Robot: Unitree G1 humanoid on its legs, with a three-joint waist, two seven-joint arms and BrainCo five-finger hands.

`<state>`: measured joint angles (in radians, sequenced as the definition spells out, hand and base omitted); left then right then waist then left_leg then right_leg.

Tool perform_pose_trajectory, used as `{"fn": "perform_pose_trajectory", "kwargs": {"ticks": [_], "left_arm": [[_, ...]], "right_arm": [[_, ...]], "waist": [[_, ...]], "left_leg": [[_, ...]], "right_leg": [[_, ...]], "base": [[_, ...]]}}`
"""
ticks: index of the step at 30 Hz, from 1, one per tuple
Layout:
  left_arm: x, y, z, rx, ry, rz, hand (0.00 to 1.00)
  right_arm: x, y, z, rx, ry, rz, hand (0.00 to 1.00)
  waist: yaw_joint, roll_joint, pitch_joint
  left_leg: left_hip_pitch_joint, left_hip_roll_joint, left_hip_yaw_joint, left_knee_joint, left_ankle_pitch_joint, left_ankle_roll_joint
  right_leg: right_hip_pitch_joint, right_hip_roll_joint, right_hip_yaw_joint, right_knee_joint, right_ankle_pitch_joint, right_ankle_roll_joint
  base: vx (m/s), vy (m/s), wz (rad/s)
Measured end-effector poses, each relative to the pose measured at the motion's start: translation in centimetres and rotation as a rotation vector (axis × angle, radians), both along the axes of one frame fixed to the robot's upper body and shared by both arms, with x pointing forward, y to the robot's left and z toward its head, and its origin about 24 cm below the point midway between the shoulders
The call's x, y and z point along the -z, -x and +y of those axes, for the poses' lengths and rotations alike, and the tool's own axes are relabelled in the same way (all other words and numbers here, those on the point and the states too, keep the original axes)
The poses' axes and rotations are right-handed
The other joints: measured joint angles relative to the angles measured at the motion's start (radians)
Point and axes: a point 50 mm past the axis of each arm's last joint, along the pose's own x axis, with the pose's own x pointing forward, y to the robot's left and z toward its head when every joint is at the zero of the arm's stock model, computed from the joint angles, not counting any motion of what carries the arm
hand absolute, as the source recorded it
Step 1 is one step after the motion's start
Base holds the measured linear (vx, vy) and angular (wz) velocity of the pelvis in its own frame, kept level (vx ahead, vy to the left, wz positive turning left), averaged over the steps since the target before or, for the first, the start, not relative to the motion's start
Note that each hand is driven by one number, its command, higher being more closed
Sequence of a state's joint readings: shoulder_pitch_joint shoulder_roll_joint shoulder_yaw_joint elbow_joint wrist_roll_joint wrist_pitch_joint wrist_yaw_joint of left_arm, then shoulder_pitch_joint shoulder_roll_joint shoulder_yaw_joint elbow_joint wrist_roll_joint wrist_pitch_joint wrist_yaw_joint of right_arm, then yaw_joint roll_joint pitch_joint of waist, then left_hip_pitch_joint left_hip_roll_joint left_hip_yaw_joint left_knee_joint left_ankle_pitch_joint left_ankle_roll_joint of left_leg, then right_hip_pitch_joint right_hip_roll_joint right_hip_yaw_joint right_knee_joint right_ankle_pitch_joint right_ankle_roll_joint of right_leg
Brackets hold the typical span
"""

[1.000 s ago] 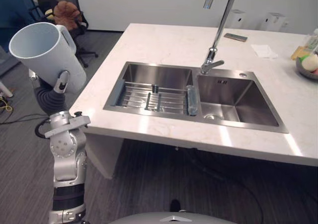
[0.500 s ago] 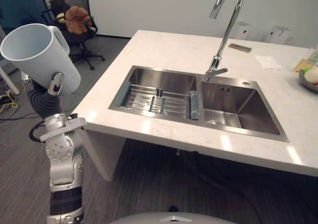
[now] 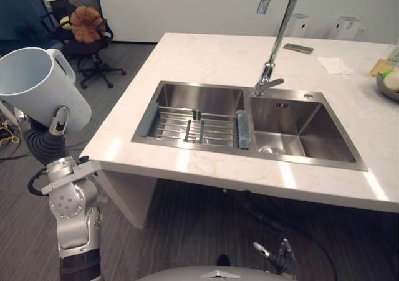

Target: Walk over to the sink, pick up the cup, carry it to the dishwasher, place the cup inside the dishwasher, then close the dishwasher door

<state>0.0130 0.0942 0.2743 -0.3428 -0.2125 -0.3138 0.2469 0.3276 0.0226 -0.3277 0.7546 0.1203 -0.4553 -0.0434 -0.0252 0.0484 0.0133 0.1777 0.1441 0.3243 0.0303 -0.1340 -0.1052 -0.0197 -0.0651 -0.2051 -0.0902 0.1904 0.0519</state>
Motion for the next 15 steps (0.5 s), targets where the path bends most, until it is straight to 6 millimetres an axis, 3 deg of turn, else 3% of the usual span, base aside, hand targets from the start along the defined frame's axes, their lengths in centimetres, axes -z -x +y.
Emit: {"fn": "perform_pose_trajectory", "kwargs": {"ticks": [4, 8, 12, 15], "left_arm": [[0.3, 0.0, -0.4, 0.009, 0.032, -0.005, 1.0], [0.6, -0.8, -3.3, 0.158, 0.067, -0.02, 1.0], [1.1, -1.1, -4.7, 0.244, 0.119, -0.026, 1.0], [1.8, -1.2, -4.8, 0.281, 0.154, -0.015, 1.0]], "right_arm": [[-0.1, 0.0, 0.0, -0.008, -0.008, -0.008, 0.0], [0.5, 2.2, 0.1, 0.02, -0.068, 0.023, 0.0], [1.3, 4.0, 0.5, 0.03, -0.153, 0.058, 0.0], [1.8, 4.1, 0.4, 0.016, -0.198, 0.069, 0.0]], "waist": [[0.002, -0.004, 0.006], [-0.014, -0.015, 0.013], [-0.011, -0.016, 0.013], [-0.002, -0.018, 0.01]], "left_leg": [[0.003, 0.0, 0.025, 0.006, -0.017, -0.001], [-0.023, 0.005, -0.001, 0.005, -0.022, -0.01], [-0.056, 0.008, -0.047, 0.005, -0.004, -0.01], [-0.095, 0.001, -0.11, -0.012, 0.027, -0.006]], "right_leg": [[-0.019, 0.014, 0.04, 0.0, 0.002, -0.002], [-0.037, 0.013, 0.021, 0.0, -0.015, -0.008], [-0.049, 0.012, -0.031, 0.001, -0.018, -0.007], [-0.043, 0.0, -0.092, 0.008, -0.028, -0.001]], "base": [[-0.01, -0.002, -0.27], [0.01, -0.006, 0.08], [0.07, -0.003, 0.28], [0.08, 0.009, 0.77]]}}
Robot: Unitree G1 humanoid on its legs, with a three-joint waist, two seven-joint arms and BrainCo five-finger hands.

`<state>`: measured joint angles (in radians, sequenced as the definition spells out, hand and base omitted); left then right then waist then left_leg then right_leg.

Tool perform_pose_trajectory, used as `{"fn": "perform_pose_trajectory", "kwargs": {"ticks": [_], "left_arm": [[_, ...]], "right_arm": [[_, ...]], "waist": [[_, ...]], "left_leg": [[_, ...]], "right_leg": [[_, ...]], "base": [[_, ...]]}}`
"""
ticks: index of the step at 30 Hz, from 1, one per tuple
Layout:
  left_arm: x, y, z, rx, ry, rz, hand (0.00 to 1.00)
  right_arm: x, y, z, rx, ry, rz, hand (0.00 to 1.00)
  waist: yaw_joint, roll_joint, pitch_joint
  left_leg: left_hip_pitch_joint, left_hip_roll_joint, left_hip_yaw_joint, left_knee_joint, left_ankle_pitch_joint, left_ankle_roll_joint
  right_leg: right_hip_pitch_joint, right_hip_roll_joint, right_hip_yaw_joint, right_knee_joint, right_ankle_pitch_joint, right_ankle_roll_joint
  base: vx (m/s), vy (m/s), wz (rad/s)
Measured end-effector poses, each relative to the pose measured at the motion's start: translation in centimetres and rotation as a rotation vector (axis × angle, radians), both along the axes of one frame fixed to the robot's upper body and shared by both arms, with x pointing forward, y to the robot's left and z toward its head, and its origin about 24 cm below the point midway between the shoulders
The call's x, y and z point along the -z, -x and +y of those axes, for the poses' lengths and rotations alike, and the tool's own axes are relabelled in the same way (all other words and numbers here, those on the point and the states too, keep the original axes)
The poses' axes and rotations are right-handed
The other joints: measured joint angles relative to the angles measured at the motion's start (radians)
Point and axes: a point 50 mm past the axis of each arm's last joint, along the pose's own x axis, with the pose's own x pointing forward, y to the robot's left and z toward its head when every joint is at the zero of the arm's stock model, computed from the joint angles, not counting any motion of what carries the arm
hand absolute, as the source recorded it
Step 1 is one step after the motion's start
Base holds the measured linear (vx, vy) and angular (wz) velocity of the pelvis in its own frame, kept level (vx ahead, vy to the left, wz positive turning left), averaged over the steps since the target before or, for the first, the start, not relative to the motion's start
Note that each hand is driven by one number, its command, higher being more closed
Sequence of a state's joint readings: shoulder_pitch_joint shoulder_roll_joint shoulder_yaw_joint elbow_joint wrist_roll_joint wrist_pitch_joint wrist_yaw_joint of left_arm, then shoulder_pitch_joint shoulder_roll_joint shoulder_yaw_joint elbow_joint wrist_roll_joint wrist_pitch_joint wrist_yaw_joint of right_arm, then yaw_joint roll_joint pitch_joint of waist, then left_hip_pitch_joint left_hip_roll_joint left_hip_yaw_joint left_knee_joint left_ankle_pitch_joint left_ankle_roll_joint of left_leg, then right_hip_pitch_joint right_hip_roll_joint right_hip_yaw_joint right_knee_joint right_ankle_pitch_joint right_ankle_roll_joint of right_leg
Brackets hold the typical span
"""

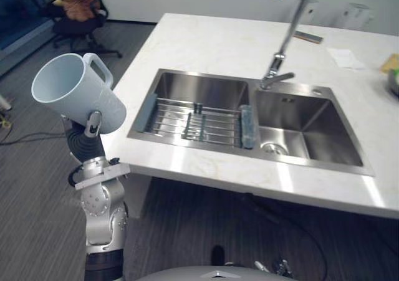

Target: Walk over to the sink, pick up the cup, carry it to the dishwasher, place the cup inside the dishwasher, then close the dishwasher door

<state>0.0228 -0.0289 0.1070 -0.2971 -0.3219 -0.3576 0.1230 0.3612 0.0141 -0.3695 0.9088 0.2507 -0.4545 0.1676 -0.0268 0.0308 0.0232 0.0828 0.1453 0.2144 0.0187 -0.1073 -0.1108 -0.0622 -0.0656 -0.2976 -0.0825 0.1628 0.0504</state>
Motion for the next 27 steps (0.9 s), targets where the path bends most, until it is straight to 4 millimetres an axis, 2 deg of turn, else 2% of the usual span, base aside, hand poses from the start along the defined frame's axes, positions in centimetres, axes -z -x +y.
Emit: {"fn": "perform_pose_trajectory", "kwargs": {"ticks": [1, 2, 4, 5, 7, 8, 9, 11, 12, 13, 14, 15, 16, 17, 18, 19, 20, 21, 22, 23, 24, 25, 26, 27], "left_arm": [[0.5, 0.3, 0.4, -0.01, 0.008, 0.018, 1.0], [0.5, 0.4, 0.5, -0.013, 0.01, 0.022, 1.0], [1.4, 1.1, 1.4, -0.051, 0.024, 0.058, 1.0], [1.5, 1.3, 1.6, -0.057, 0.026, 0.065, 1.0], [1.9, 1.6, 1.8, -0.032, 0.044, 0.069, 1.0], [1.9, 1.6, 1.7, -0.009, 0.046, 0.06, 1.0], [1.9, 1.8, 1.9, 0.0, 0.042, 0.056, 1.0], [1.8, 1.8, 1.8, 0.014, 0.029, 0.044, 1.0], [1.7, 1.8, 1.8, 0.013, 0.027, 0.039, 1.0], [1.6, 1.8, 1.8, 0.013, 0.028, 0.036, 1.0], [1.6, 2.0, 1.9, 0.006, 0.028, 0.034, 1.0], [1.6, 2.3, 2.0, -0.003, 0.028, 0.034, 1.0], [1.6, 2.4, 2.0, -0.006, 0.028, 0.035, 1.0], [1.7, 2.6, 1.9, -0.006, 0.034, 0.038, 1.0], [1.8, 2.6, 1.7, -0.001, 0.042, 0.041, 1.0], [1.8, 2.5, 1.3, 0.019, 0.039, 0.039, 1.0], [1.7, 2.3, 0.9, 0.041, 0.033, 0.038, 1.0], [1.7, 1.8, 0.2, 0.082, 0.01, 0.032, 1.0], [1.5, 1.1, -0.4, 0.118, -0.016, 0.026, 1.0], [1.3, 0.3, -1.0, 0.154, -0.035, 0.021, 1.0], [1.3, 0.0, -1.2, 0.161, -0.038, 0.026, 1.0], [1.9, -0.3, -1.3, 0.162, -0.028, 0.057, 1.0], [2.1, -0.3, -1.5, 0.166, -0.022, 0.069, 1.0], [2.3, -0.5, -2.3, 0.201, -0.016, 0.076, 1.0]], "right_arm": [[0.2, -0.1, -0.2, -0.014, -0.007, 0.014, 0.0], [0.2, -0.2, -0.2, -0.016, -0.008, 0.015, 0.0], [0.4, -0.8, -0.2, -0.041, -0.028, 0.016, 0.0], [0.5, -1.0, -0.3, -0.045, -0.031, 0.014, 0.0], [0.6, -0.9, -0.3, -0.043, -0.034, 0.025, 0.0], [0.7, -0.8, -0.4, -0.035, -0.035, 0.032, 0.0], [0.5, -1.0, -0.6, -0.036, -0.026, 0.024, 0.0], [0.1, -1.7, -2.1, -0.033, 0.012, 0.004, 0.0], [-0.3, -2.3, -3.3, -0.039, 0.048, -0.009, 0.0], [-0.6, -2.9, -3.9, -0.045, 0.065, -0.022, 0.0], [-1.1, -3.8, -4.9, -0.061, 0.096, -0.035, 0.0], [-1.3, -4.4, -5.4, -0.05, 0.106, -0.053, 0.0], [-1.4, -4.7, -5.6, -0.039, 0.108, -0.063, 0.0], [-1.5, -5.0, -5.8, -0.03, 0.109, -0.07, 0.0], [-1.6, -5.2, -5.9, -0.024, 0.104, -0.074, 0.0], [-1.6, -5.7, -5.6, -0.03, 0.094, -0.089, 0.0], [-1.5, -5.7, -5.3, -0.029, 0.086, -0.089, 0.0], [-1.0, -5.0, -4.2, -0.017, 0.053, -0.075, 0.0], [-0.7, -5.0, -3.5, -0.016, 0.032, -0.074, 0.0], [-0.5, -5.0, -2.6, -0.027, 0.008, -0.073, 0.0], [-0.4, -5.1, -2.3, -0.037, 0.002, -0.075, 0.0], [-0.5, -5.4, -1.8, -0.049, 0.0, -0.089, 0.0], [-0.5, -5.4, -1.5, -0.062, -0.001, -0.092, 0.0], [-0.5, -5.4, -0.8, -0.106, -0.007, -0.096, 0.0]], "waist": [[0.019, 0.0, 0.001], [0.022, 0.0, 0.001], [0.057, -0.002, 0.001], [0.059, 0.001, 0.002], [0.059, -0.002, 0.007], [0.063, -0.01, 0.014], [0.063, -0.013, 0.021], [0.055, -0.011, 0.017], [0.052, 0.004, 0.017], [0.051, 0.014, 0.016], [0.053, 0.024, 0.019], [0.057, 0.021, 0.02], [0.057, 0.02, 0.023], [0.056, 0.02, 0.033], [0.055, 0.024, 0.047], [0.056, 0.022, 0.05], [0.05, 0.021, 0.056], [0.029, 0.025, 0.064], [0.022, 0.014, 0.075], [0.026, -0.022, 0.103], [0.028, -0.038, 0.111], [0.03, -0.055, 0.122], [0.029, -0.053, 0.123], [0.015, -0.04, 0.129]], "left_leg": [[-0.012, -0.009, -0.042, -0.006, 0.018, 0.006], [-0.013, -0.01, -0.047, -0.006, 0.02, 0.005], [-0.018, -0.025, -0.085, -0.003, 0.045, 0.013], [-0.021, -0.026, -0.081, -0.002, 0.048, 0.017], [-0.04, -0.034, -0.013, 0.018, 0.064, 0.054], [-0.042, -0.019, 0.121, 0.052, 0.035, 0.12], [-0.04, 0.024, 0.289, 0.099, 0.021, 0.15], [-0.035, 0.062, 0.449, 0.144, 0.018, 0.148], [-0.04, 0.058, 0.486, 0.144, 0.026, 0.132], [-0.045, 0.049, 0.483, 0.13, 0.039, 0.113], [-0.045, 0.003, 0.452, 0.082, 0.066, 0.097], [-0.039, -0.047, 0.424, 0.033, 0.083, 0.112], [-0.032, -0.065, 0.41, 0.016, 0.084, 0.116], [-0.016, -0.088, 0.383, -0.001, 0.085, 0.126], [-0.003, -0.106, 0.344, -0.012, 0.079, 0.138], [0.004, -0.121, 0.294, -0.012, 0.071, 0.151], [0.007, -0.122, 0.257, -0.009, 0.071, 0.155], [-0.007, -0.114, 0.164, 0.001, 0.068, 0.163], [-0.013, -0.116, 0.104, -0.004, 0.074, 0.169], [-0.015, -0.129, 0.044, -0.012, 0.082, 0.175], [-0.015, -0.138, 0.021, -0.018, 0.083, 0.176], [-0.012, -0.152, -0.035, -0.027, 0.085, 0.18], [-0.011, -0.153, -0.058, -0.026, 0.084, 0.182], [-0.005, -0.147, -0.128, -0.018, 0.075, 0.183]], "right_leg": [[0.013, -0.011, -0.025, 0.0, -0.003, 0.0], [0.016, -0.013, -0.027, 0.0, -0.004, 0.001], [0.068, -0.039, -0.095, 0.0, -0.028, 0.014], [0.085, -0.044, -0.125, 0.0, -0.034, 0.021], [0.15, -0.079, -0.244, 0.0, -0.052, 0.033], [0.195, -0.098, -0.326, 0.0, -0.064, 0.047], [0.232, -0.111, -0.398, -0.001, -0.077, 0.066], [0.271, -0.141, -0.493, -0.005, -0.085, 0.091], [0.277, -0.154, -0.508, -0.005, -0.087, 0.104], [0.276, -0.157, -0.508, -0.001, -0.085, 0.11], [0.277, -0.174, -0.505, 0.0, -0.078, 0.121], [0.28, -0.206, -0.51, 0.023, -0.075, 0.133], [0.283, -0.23, -0.519, 0.063, -0.081, 0.141], [0.283, -0.277, -0.54, 0.151, -0.101, 0.143], [0.273, -0.344, -0.545, 0.313, -0.123, 0.118], [0.23, -0.41, -0.491, 0.497, -0.122, 0.015], [0.194, -0.427, -0.428, 0.574, -0.125, -0.004], [0.156, -0.371, -0.284, 0.618, -0.232, 0.039], [0.145, -0.315, -0.22, 0.594, -0.299, 0.048], [0.123, -0.251, -0.139, 0.515, -0.341, 0.053], [0.106, -0.227, -0.104, 0.48, -0.348, 0.055], [0.032, -0.17, -0.01, 0.445, -0.356, 0.052], [-0.002, -0.143, 0.033, 0.445, -0.357, 0.05], [-0.071, -0.065, 0.154, 0.439, -0.355, 0.043]], "base": [[0.05, 0.008, 0.91], [0.02, 0.029, 0.93], [-0.01, 0.04, 1.03], [-0.06, 0.049, 1.53], [-0.1, 0.097, 1.73], [-0.1, 0.123, 1.93], [-0.09, 0.115, 1.9], [-0.07, 0.22, 1.75], [-0.07, 0.271, 1.57], [-0.06, 0.329, 1.3], [-0.02, 0.278, 1.06], [0.0, 0.338, 0.95], [0.07, 0.283, 0.78], [0.11, 0.255, 0.83], [0.14, 0.286, 1.08], [0.12, 0.219, 1.16], [0.18, 0.137, 1.59], [0.16, 0.038, 1.83], [0.19, -0.007, 2.19], [0.13, -0.029, 1.62], [0.2, -0.044, 1.47], [0.17, -0.037, 0.96], [0.28, -0.071, 1.36], [0.22, -0.074, 1.16]]}}
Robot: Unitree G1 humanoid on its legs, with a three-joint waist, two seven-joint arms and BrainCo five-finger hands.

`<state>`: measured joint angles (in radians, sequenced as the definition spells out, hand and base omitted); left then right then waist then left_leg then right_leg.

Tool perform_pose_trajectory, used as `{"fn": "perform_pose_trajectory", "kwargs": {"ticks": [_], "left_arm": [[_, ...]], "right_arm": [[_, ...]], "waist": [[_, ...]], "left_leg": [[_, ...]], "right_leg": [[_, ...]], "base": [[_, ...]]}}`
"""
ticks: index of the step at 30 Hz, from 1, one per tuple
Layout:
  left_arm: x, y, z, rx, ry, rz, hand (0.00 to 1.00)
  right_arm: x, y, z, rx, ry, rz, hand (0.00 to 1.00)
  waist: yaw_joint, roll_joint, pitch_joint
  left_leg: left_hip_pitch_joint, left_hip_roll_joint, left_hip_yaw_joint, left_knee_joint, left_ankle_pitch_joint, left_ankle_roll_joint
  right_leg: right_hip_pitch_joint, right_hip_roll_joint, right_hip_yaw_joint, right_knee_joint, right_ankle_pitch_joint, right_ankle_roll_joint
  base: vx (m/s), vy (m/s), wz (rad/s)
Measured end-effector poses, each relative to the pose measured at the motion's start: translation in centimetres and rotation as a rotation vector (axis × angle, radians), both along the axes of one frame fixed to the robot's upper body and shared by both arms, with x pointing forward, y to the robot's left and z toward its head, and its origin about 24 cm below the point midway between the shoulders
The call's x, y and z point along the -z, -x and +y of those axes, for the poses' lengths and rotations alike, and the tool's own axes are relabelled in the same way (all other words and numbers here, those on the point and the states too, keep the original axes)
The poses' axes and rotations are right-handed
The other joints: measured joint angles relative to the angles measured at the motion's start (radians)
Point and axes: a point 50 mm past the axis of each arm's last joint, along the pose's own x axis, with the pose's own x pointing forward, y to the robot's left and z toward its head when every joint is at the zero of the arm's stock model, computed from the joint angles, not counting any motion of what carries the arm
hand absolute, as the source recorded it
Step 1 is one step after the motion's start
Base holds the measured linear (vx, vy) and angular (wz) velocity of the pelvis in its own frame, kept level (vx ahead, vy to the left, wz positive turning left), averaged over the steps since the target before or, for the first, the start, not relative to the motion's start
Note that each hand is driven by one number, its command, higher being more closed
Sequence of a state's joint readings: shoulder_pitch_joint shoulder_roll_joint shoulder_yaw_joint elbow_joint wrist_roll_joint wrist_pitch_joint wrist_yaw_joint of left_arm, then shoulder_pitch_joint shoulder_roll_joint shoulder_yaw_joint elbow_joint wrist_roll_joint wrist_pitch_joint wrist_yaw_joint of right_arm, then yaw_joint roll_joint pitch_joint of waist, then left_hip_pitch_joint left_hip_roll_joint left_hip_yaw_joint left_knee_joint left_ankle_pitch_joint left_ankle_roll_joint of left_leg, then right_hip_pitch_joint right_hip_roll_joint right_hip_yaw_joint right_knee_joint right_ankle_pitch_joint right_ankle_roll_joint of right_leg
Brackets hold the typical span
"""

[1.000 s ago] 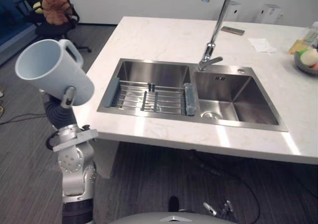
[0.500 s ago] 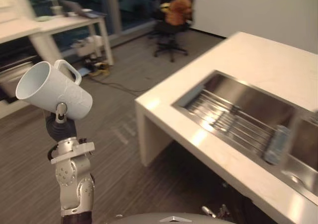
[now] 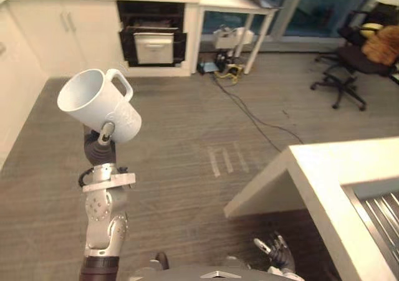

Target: Walk over to the sink, pick up the cup, carry it to the dishwasher, place the cup inside the dishwasher, then close the dishwasher door

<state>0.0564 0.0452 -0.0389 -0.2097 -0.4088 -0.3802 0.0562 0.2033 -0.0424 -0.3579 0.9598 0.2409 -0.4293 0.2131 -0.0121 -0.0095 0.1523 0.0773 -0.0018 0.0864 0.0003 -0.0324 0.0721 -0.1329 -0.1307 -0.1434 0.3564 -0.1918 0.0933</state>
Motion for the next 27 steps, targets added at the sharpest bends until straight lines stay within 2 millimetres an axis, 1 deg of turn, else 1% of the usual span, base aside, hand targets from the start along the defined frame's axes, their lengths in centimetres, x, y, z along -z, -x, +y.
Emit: {"fn": "perform_pose_trajectory", "kwargs": {"ticks": [1, 2, 3, 4, 5, 6, 7, 8, 9, 10, 11, 13, 14, 15, 16, 17, 18, 19, 20, 21, 22, 23, 24, 25, 26, 27], "left_arm": [[0.0, -0.1, -0.5, 0.025, 0.0, -0.003, 1.0], [0.0, -0.2, -1.3, 0.061, 0.001, -0.006, 1.0], [0.1, -0.3, -2.0, 0.104, -0.007, -0.006, 1.0], [0.3, -0.3, -2.3, 0.12, -0.011, -0.002, 1.0], [0.5, -0.3, -2.6, 0.142, -0.018, 0.008, 1.0], [0.6, -0.3, -2.8, 0.16, -0.026, 0.009, 1.0], [0.6, -0.2, -2.9, 0.171, -0.034, 0.004, 1.0], [0.8, 0.0, -3.2, 0.189, -0.031, 0.01, 1.0], [1.1, 0.2, -3.6, 0.209, -0.022, 0.021, 1.0], [1.2, 0.4, -3.8, 0.22, -0.021, 0.022, 1.0], [1.0, 0.4, -4.1, 0.24, -0.021, 0.013, 1.0], [0.2, 0.5, -4.5, 0.253, -0.008, -0.017, 1.0], [0.2, 0.6, -4.7, 0.258, -0.004, -0.019, 1.0], [0.4, 0.7, -5.0, 0.269, 0.002, -0.01, 1.0], [0.5, 0.9, -5.5, 0.285, 0.016, -0.005, 1.0], [0.5, 1.0, -5.8, 0.298, 0.022, -0.003, 1.0], [0.5, 1.0, -6.1, 0.313, 0.035, -0.005, 1.0], [0.7, 1.2, -6.1, 0.306, 0.06, 0.007, 1.0], [0.8, 1.2, -6.0, 0.299, 0.064, 0.009, 1.0], [0.8, 1.2, -5.7, 0.286, 0.065, 0.009, 1.0], [0.8, 1.2, -5.5, 0.276, 0.063, 0.0, 1.0], [0.7, 1.2, -5.3, 0.272, 0.06, -0.004, 1.0], [0.7, 1.2, -4.9, 0.262, 0.052, -0.012, 1.0], [0.6, 1.2, -4.8, 0.261, 0.047, -0.016, 1.0], [0.5, 1.3, -4.7, 0.261, 0.045, -0.022, 1.0], [0.4, 1.7, -4.7, 0.258, 0.049, -0.025, 1.0]], "right_arm": [[0.1, 0.3, 0.3, -0.013, -0.006, 0.007, 0.0], [0.3, 0.7, 0.7, -0.026, -0.016, 0.019, 0.0], [0.4, 1.0, 1.1, -0.026, -0.033, 0.022, 0.0], [0.4, 1.1, 1.1, -0.028, -0.035, 0.024, 0.0], [0.5, 1.4, 1.2, -0.041, -0.043, 0.03, 0.0], [0.6, 2.1, 1.5, -0.042, -0.058, 0.05, 0.0], [0.8, 2.7, 1.8, -0.038, -0.07, 0.065, 0.0], [1.0, 3.5, 2.1, -0.046, -0.081, 0.091, 0.0], [0.9, 3.5, 1.6, -0.053, -0.071, 0.095, 0.0], [0.8, 3.4, 1.1, -0.064, -0.057, 0.093, 0.0], [0.6, 2.8, 0.7, -0.086, -0.042, 0.08, 0.0], [0.3, 1.3, 0.9, -0.099, -0.05, 0.038, 0.0], [0.2, 1.0, 0.9, -0.106, -0.05, 0.033, 0.0], [0.3, 0.9, 1.0, -0.124, -0.053, 0.041, 0.0], [0.3, 1.1, 1.1, -0.127, -0.057, 0.05, 0.0], [0.4, 1.4, 1.0, -0.121, -0.056, 0.056, 0.0], [0.4, 1.8, 0.8, -0.112, -0.052, 0.064, 0.0], [0.4, 2.6, 0.6, -0.107, -0.049, 0.078, 0.0], [0.3, 2.5, 0.7, -0.111, -0.049, 0.072, 0.0], [0.3, 2.9, 0.7, -0.112, -0.05, 0.075, 0.0], [0.2, 2.9, 0.6, -0.123, -0.054, 0.063, 0.0], [0.1, 2.7, 0.7, -0.129, -0.055, 0.054, 0.0], [0.0, 2.1, 0.8, -0.143, -0.06, 0.03, 0.0], [-0.1, 1.4, 1.1, -0.155, -0.067, 0.007, 0.0], [-0.2, 1.0, 1.2, -0.16, -0.068, -0.007, 0.0], [-0.2, 0.7, 1.3, -0.165, -0.072, -0.017, 0.0]], "waist": [[-0.004, 0.006, 0.003], [-0.01, 0.014, 0.006], [-0.014, 0.016, 0.007], [-0.015, 0.013, 0.005], [-0.015, 0.003, -0.002], [-0.019, -0.021, -0.015], [-0.022, -0.051, -0.028], [-0.022, -0.047, -0.035], [-0.017, -0.013, -0.034], [-0.012, 0.007, -0.041], [-0.009, 0.027, -0.053], [-0.013, 0.033, -0.063], [-0.011, 0.034, -0.066], [-0.002, 0.036, -0.078], [-0.006, 0.033, -0.074], [-0.007, 0.039, -0.073], [-0.006, 0.058, -0.074], [0.004, 0.052, -0.069], [0.007, 0.053, -0.068], [0.016, 0.051, -0.069], [0.023, 0.052, -0.069], [0.026, 0.051, -0.07], [0.03, 0.043, -0.072], [0.031, 0.033, -0.078], [0.034, 0.031, -0.079], [0.044, 0.029, -0.081]], "left_leg": [[0.008, 0.004, -0.03, -0.001, -0.005, -0.002], [0.019, 0.01, -0.066, 0.0, -0.014, -0.006], [0.032, 0.016, -0.104, 0.013, -0.032, -0.011], [0.031, 0.015, -0.119, 0.026, -0.047, -0.018], [0.034, 0.007, -0.155, 0.073, -0.091, -0.031], [0.03, -0.012, -0.204, 0.135, -0.143, -0.047], [0.03, -0.027, -0.222, 0.169, -0.171, -0.058], [0.027, -0.02, -0.24, 0.235, -0.218, -0.092], [0.024, 0.011, -0.264, 0.291, -0.264, -0.111], [0.021, 0.025, -0.264, 0.309, -0.278, -0.117], [0.022, 0.047, -0.264, 0.315, -0.287, -0.119], [0.04, 0.064, -0.268, 0.306, -0.28, -0.116], [0.043, 0.069, -0.271, 0.311, -0.278, -0.113], [0.031, 0.069, -0.272, 0.361, -0.27, -0.1], [-0.042, 0.07, -0.252, 0.532, -0.262, -0.113], [-0.103, 0.083, -0.224, 0.65, -0.241, -0.142], [-0.191, 0.122, -0.169, 0.817, -0.172, -0.177], [-0.286, 0.207, -0.065, 1.01, -0.02, -0.152], [-0.313, 0.24, -0.033, 1.06, 0.012, -0.139], [-0.344, 0.277, 0.032, 1.081, -0.039, -0.104], [-0.364, 0.292, 0.1, 1.033, -0.103, -0.092], [-0.369, 0.291, 0.134, 0.985, -0.136, -0.092], [-0.372, 0.27, 0.19, 0.849, -0.187, -0.095], [-0.361, 0.217, 0.211, 0.628, -0.18, -0.091], [-0.35, 0.19, 0.202, 0.495, -0.152, -0.092], [-0.329, 0.144, 0.159, 0.33, -0.017, -0.097]], "right_leg": [[-0.023, 0.03, 0.045, -0.005, 0.007, -0.003], [-0.055, 0.067, 0.102, -0.021, 0.027, 0.004], [-0.087, 0.101, 0.168, -0.07, 0.063, 0.009], [-0.093, 0.108, 0.193, -0.097, 0.083, 0.013], [-0.101, 0.114, 0.24, -0.154, 0.113, 0.008], [-0.088, 0.105, 0.294, -0.172, 0.112, -0.011], [-0.077, 0.092, 0.31, -0.164, 0.123, -0.013], [-0.076, 0.097, 0.292, -0.086, 0.203, -0.016], [-0.077, 0.12, 0.252, -0.012, 0.153, -0.032], [-0.077, 0.128, 0.231, 0.011, 0.132, -0.035], [-0.077, 0.138, 0.198, 0.04, 0.097, -0.051], [-0.077, 0.146, 0.165, 0.079, 0.041, -0.074], [-0.072, 0.15, 0.161, 0.08, 0.028, -0.084], [-0.051, 0.153, 0.157, 0.074, 0.015, -0.091], [-0.01, 0.154, 0.136, 0.047, 0.007, -0.097], [0.013, 0.155, 0.12, 0.031, 0.005, -0.1], [0.052, 0.168, 0.098, 0.003, 0.002, -0.106], [0.125, 0.186, 0.082, -0.059, 0.001, -0.127], [0.153, 0.189, 0.073, -0.084, 0.004, -0.134], [0.197, 0.187, 0.067, -0.118, 0.007, -0.139], [0.231, 0.179, 0.065, -0.151, 0.006, -0.137], [0.242, 0.17, 0.065, -0.163, 0.005, -0.134], [0.25, 0.146, 0.074, -0.172, -0.004, -0.119], [0.254, 0.117, 0.084, -0.177, -0.019, -0.096], [0.255, 0.105, 0.096, -0.179, -0.027, -0.084], [0.258, 0.087, 0.132, -0.174, -0.05, -0.055]], "base": [[0.29, -0.128, 1.4], [0.28, -0.156, 1.26], [0.23, -0.131, 1.15], [0.3, -0.205, 1.18], [0.34, -0.26, 1.23], [0.42, -0.333, 1.36], [0.4, -0.351, 1.44], [0.39, -0.342, 1.26], [0.36, -0.314, 1.03], [0.32, -0.246, 0.73], [0.24, -0.175, 0.53], [0.29, -0.228, 0.45], [0.28, -0.21, 0.17], [0.21, -0.124, 0.2], [0.2, -0.103, 0.32], [0.2, -0.073, 0.54], [0.23, -0.049, 0.54], [0.26, -0.035, 0.5], [0.28, -0.006, 0.37], [0.28, 0.02, 0.22], [0.35, 0.056, 0.11], [0.3, 0.076, -0.06], [0.4, 0.165, -0.16], [0.35, 0.164, -0.2], [0.44, 0.24, -0.36], [0.31, 0.193, -0.5]]}}
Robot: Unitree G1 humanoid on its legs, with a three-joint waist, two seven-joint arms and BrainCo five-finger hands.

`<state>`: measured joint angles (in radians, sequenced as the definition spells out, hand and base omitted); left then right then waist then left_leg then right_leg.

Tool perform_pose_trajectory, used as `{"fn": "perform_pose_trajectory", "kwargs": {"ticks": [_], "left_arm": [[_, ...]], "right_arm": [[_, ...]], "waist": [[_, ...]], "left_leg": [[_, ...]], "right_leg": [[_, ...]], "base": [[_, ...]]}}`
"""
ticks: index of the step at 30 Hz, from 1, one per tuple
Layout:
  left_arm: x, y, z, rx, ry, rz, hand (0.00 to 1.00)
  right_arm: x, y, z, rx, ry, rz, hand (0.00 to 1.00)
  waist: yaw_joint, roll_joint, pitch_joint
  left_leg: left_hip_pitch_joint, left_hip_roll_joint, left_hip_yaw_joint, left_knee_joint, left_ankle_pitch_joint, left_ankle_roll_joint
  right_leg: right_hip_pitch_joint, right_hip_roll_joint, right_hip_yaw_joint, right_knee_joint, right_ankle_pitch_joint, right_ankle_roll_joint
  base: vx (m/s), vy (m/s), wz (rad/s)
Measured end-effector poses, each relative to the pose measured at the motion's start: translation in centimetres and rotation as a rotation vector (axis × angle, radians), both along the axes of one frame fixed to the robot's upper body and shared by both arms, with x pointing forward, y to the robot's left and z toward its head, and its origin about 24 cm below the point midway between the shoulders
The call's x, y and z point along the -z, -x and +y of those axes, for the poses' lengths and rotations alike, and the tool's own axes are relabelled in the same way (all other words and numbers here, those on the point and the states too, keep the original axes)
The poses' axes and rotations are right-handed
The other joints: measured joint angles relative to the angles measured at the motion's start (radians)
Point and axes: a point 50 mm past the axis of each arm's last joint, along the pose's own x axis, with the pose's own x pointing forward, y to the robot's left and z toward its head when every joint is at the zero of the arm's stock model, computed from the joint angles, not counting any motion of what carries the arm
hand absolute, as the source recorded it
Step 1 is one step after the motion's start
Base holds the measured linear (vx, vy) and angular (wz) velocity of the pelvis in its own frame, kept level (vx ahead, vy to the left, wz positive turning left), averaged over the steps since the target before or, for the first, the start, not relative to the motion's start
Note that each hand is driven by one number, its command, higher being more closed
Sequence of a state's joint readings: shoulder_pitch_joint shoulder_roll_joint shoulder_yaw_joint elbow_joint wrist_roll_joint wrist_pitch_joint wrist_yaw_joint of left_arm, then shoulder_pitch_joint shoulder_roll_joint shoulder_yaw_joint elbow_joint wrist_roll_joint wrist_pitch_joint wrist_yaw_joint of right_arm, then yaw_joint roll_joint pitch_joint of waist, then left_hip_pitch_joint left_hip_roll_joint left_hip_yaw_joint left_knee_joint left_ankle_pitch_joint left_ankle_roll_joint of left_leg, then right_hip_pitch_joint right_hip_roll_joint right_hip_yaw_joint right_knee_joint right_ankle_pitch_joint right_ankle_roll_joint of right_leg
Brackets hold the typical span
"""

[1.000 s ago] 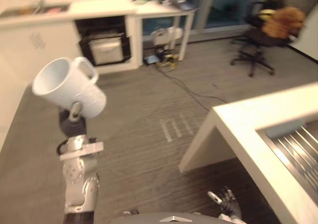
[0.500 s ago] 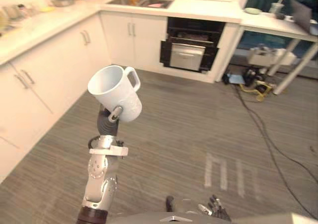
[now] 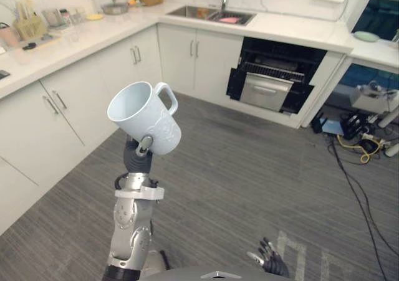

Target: Walk over to the sink, pick up the cup, carry it to the dishwasher, place the cup inside the dishwasher, then close the dishwasher door

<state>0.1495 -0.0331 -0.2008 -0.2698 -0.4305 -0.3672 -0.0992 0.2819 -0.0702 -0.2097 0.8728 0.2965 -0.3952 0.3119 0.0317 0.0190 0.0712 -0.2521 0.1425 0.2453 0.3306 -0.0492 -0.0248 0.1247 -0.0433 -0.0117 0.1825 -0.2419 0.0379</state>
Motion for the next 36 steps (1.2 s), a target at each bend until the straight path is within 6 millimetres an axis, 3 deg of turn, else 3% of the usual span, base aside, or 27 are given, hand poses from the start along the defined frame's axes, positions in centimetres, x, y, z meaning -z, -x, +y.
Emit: {"fn": "perform_pose_trajectory", "kwargs": {"ticks": [1, 2, 3, 4, 11, 16, 17, 18, 20, 21, 22, 23, 24, 25, 26, 27, 28, 30, 32, 33, 35, 36], "left_arm": [[0.2, 0.2, 0.1, -0.003, 0.001, 0.009, 1.0], [0.6, 0.5, 0.3, -0.007, -0.016, 0.028, 1.0], [0.6, 0.6, 0.4, -0.008, -0.022, 0.029, 1.0], [0.3, 0.4, -0.8, 0.133, -0.143, -0.019, 1.0], [0.3, 0.3, -0.3, 0.112, -0.149, -0.02, 1.0], [-0.2, 0.5, 1.6, 0.024, -0.142, -0.033, 1.0], [-0.2, 0.4, 2.1, 0.0, -0.141, -0.034, 1.0], [-0.2, 0.4, 2.6, -0.032, -0.138, -0.03, 1.0], [0.0, 0.3, 3.3, -0.061, -0.136, -0.022, 1.0], [0.2, 0.1, 3.5, -0.075, -0.098, -0.02, 1.0], [1.0, 0.0, 3.8, -0.093, -0.077, 0.018, 1.0], [1.3, 0.0, 3.8, -0.092, -0.075, 0.033, 1.0], [1.5, -0.1, 3.7, -0.087, -0.078, 0.04, 1.0], [1.4, -0.2, 3.7, -0.093, -0.082, 0.037, 1.0], [1.6, -0.4, 3.5, -0.096, -0.072, 0.052, 1.0], [1.7, -0.6, 3.3, -0.095, -0.068, 0.061, 1.0], [1.8, -0.7, 3.1, -0.093, -0.064, 0.068, 1.0], [2.0, -1.2, 2.8, -0.086, -0.052, 0.089, 1.0], [1.3, -2.0, 2.0, -0.052, -0.045, 0.063, 1.0], [1.2, -2.1, 1.9, -0.045, -0.046, 0.057, 1.0], [1.0, -2.2, 1.2, -0.002, -0.052, 0.04, 1.0], [1.2, -2.0, 1.2, 0.012, -0.062, 0.039, 1.0]], "right_arm": [[0.0, -0.2, 0.2, 0.004, -0.014, -0.008, 0.0], [0.0, -0.6, 1.5, -0.006, -0.048, -0.028, 0.0], [0.0, -1.1, 2.5, -0.034, -0.07, -0.04, 0.0], [1.0, 0.2, 2.4, -0.001, -0.088, 0.027, 0.0], [1.0, 0.2, 2.5, -0.007, -0.089, 0.026, 0.0], [1.0, 0.6, 2.6, -0.029, -0.086, 0.039, 0.0], [1.0, 0.6, 2.4, -0.029, -0.084, 0.04, 0.0], [1.0, 0.7, 2.1, -0.015, -0.082, 0.041, 0.0], [1.3, 2.0, 1.3, 0.013, -0.072, 0.075, 0.0], [1.3, 2.6, 0.2, 0.017, -0.048, 0.099, 0.0], [1.2, 2.5, 0.1, 0.006, -0.045, 0.097, 0.0], [1.3, 3.0, 0.1, 0.008, -0.041, 0.106, 0.0], [1.1, 2.9, 0.3, 0.016, -0.041, 0.082, 0.0], [1.1, 2.3, 0.6, 0.008, -0.053, 0.061, 0.0], [1.1, 2.0, 0.8, -0.003, -0.069, 0.051, 0.0], [1.2, 2.0, 1.1, -0.004, -0.077, 0.05, 0.0], [1.2, 2.1, 1.5, -0.003, -0.088, 0.05, 0.0], [1.2, 2.1, 2.0, 0.014, -0.107, 0.036, 0.0], [0.9, 1.9, 1.6, 0.026, -0.104, 0.013, 0.0], [0.9, 1.8, 1.6, 0.027, -0.105, 0.009, 0.0], [0.9, 1.7, 2.1, 0.004, -0.116, 0.014, 0.0], [1.1, 2.2, 2.6, -0.024, -0.131, 0.04, 0.0]], "waist": [[0.01, -0.006, -0.009], [-0.002, -0.04, -0.022], [0.005, -0.055, -0.025], [-0.031, -0.063, -0.042], [-0.031, -0.058, -0.043], [-0.026, -0.051, -0.045], [-0.023, -0.052, -0.045], [-0.022, -0.063, -0.046], [-0.018, -0.069, -0.058], [-0.02, -0.045, -0.052], [-0.028, -0.047, -0.041], [-0.029, -0.05, -0.043], [-0.039, -0.045, -0.035], [-0.056, -0.054, -0.031], [-0.063, -0.061, -0.026], [-0.064, -0.069, -0.023], [-0.065, -0.076, -0.018], [-0.07, -0.074, -0.014], [-0.1, -0.048, 0.002], [-0.103, -0.046, 0.003], [-0.105, -0.053, 0.006], [-0.101, -0.072, 0.003]], "left_leg": [[0.024, -0.025, 0.008, -0.023, 0.022, 0.018], [0.04, -0.055, 0.02, -0.018, 0.001, 0.033], [0.022, -0.049, 0.035, 0.048, -0.046, 0.045], [0.053, -0.088, 0.001, -0.039, 0.002, 0.03], [0.064, -0.085, 0.02, -0.064, 0.004, 0.035], [0.078, -0.088, 0.04, -0.076, 0.003, 0.035], [0.081, -0.095, 0.043, -0.077, -0.001, 0.033], [0.083, -0.109, 0.044, -0.074, -0.006, 0.035], [0.09, -0.151, 0.055, 0.035, -0.078, 0.048], [0.134, -0.166, 0.035, 0.008, -0.159, 0.088], [0.189, -0.187, 0.019, -0.032, -0.164, 0.086], [0.218, -0.194, 0.011, -0.063, -0.164, 0.087], [0.259, -0.198, -0.025, -0.11, -0.164, 0.087], [0.283, -0.192, -0.061, -0.133, -0.161, 0.087], [0.305, -0.179, -0.084, -0.154, -0.151, 0.08], [0.316, -0.175, -0.086, -0.164, -0.148, 0.076], [0.332, -0.173, -0.089, -0.177, -0.142, 0.066], [0.361, -0.168, -0.115, -0.184, -0.153, 0.062], [0.381, -0.136, -0.175, -0.141, -0.213, 0.04], [0.382, -0.132, -0.183, -0.133, -0.221, 0.036], [0.414, -0.119, -0.223, -0.095, -0.279, -0.007], [0.449, -0.118, -0.242, -0.075, -0.324, -0.033]], "right_leg": [[0.003, -0.009, 0.026, 0.002, -0.01, 0.013], [0.016, -0.025, 0.085, -0.017, -0.006, 0.013], [0.019, -0.032, 0.122, -0.026, 0.002, 0.014], [-0.052, -0.059, 0.192, 0.015, 0.003, 0.056], [-0.049, -0.065, 0.18, -0.011, 0.015, 0.038], [-0.038, -0.114, 0.053, -0.028, 0.022, 0.029], [-0.033, -0.127, 0.022, -0.026, 0.016, 0.019], [-0.03, -0.159, -0.027, -0.022, 0.0, -0.026], [0.004, -0.205, -0.1, -0.004, -0.016, -0.055], [-0.029, -0.223, -0.171, 0.196, -0.025, -0.067], [-0.155, -0.281, -0.194, 0.493, 0.057, -0.112], [-0.213, -0.298, -0.187, 0.607, 0.136, -0.143], [-0.305, -0.296, -0.142, 0.782, 0.201, -0.118], [-0.369, -0.256, -0.133, 0.851, 0.142, -0.061], [-0.397, -0.202, -0.136, 0.778, 0.086, -0.02], [-0.407, -0.176, -0.138, 0.715, 0.065, -0.007], [-0.413, -0.153, -0.139, 0.636, 0.052, 0.0], [-0.431, -0.082, -0.123, 0.336, 0.064, 0.004], [-0.449, 0.008, 0.013, 0.067, 0.188, 0.007], [-0.45, 0.013, 0.026, 0.051, 0.204, 0.012], [-0.435, 0.007, 0.055, -0.008, 0.307, 0.017], [-0.415, -0.021, 0.037, 0.025, 0.384, -0.018]], "base": [[0.44, 0.208, -0.37], [0.44, 0.181, -0.24], [0.35, 0.131, -0.05], [0.15, 0.076, -0.12], [0.0, -0.003, -0.05], [0.02, -0.009, -0.03], [0.07, 0.004, 0.09], [0.13, 0.065, 0.24], [0.22, 0.086, 0.4], [0.23, 0.099, 0.54], [0.22, 0.109, 0.56], [0.2, 0.139, 0.59], [0.31, 0.087, 0.67], [0.37, 0.036, 0.83], [0.32, -0.015, 0.65], [0.22, -0.048, 0.48], [0.28, -0.076, 0.41], [0.36, -0.114, 0.46], [0.48, -0.213, 0.7], [0.45, -0.262, 0.8], [0.47, -0.354, 0.62], [0.61, -0.486, 0.49]]}}
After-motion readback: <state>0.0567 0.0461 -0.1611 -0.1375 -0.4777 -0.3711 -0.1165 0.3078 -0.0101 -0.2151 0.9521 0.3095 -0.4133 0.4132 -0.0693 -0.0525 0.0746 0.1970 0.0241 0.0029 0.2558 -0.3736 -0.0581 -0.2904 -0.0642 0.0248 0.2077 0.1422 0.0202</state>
